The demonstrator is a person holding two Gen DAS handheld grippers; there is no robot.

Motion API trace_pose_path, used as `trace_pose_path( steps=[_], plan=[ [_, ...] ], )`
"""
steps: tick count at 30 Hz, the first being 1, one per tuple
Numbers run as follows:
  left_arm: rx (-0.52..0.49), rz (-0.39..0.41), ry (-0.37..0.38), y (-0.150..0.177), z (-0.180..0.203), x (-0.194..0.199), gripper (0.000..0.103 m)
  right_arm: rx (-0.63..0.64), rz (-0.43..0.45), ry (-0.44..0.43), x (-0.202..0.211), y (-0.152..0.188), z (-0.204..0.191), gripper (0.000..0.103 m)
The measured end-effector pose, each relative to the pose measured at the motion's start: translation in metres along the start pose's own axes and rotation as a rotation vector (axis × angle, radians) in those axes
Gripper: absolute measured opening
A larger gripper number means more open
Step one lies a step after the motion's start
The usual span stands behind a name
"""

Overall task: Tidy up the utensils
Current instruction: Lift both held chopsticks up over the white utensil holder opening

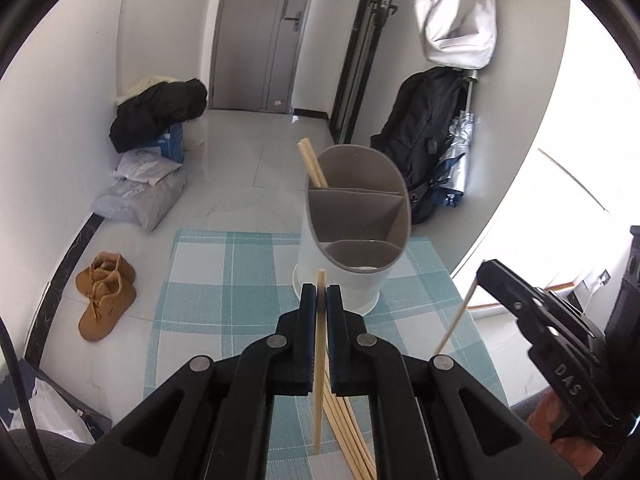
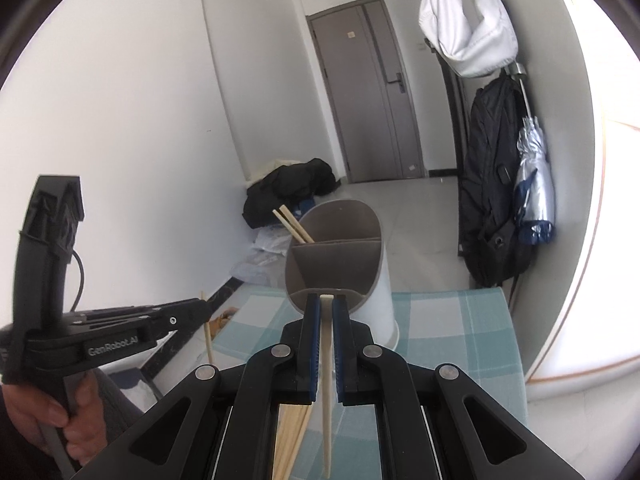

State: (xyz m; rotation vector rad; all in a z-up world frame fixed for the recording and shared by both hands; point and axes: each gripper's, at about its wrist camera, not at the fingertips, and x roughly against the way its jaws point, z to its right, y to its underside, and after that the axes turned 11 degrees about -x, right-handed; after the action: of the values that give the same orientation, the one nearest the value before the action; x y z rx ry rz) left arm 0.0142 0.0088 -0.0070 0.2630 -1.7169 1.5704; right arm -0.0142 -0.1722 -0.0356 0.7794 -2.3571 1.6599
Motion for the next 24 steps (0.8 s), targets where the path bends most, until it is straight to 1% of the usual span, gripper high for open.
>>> trace_pose_path(
  steps=[3, 9, 17, 24],
  plan=[
    [-0.014, 0.012, 0.008, 0.0, 0.004, 0.009, 0.001, 0.021, 0.011, 0.003, 0.005, 0.002, -0.007, 0.005],
    [-0.038, 0.0, 0.012, -0.001, 0.008, 0.015, 0.001, 0.061, 0.031, 0.009, 0.016, 0.008, -0.02, 0.005],
    [-0.046, -0.006, 0.057, -0.004, 0.009, 0.021, 0.001, 0.065, 0.037, 0.012, 0.022, 0.011, -0.024, 0.005],
    [-0.078, -0.011, 0.071, -0.011, 0.017, 0.026, 0.001, 0.056, 0.032, 0.01, 0.021, 0.01, -0.024, 0.005]
  ],
)
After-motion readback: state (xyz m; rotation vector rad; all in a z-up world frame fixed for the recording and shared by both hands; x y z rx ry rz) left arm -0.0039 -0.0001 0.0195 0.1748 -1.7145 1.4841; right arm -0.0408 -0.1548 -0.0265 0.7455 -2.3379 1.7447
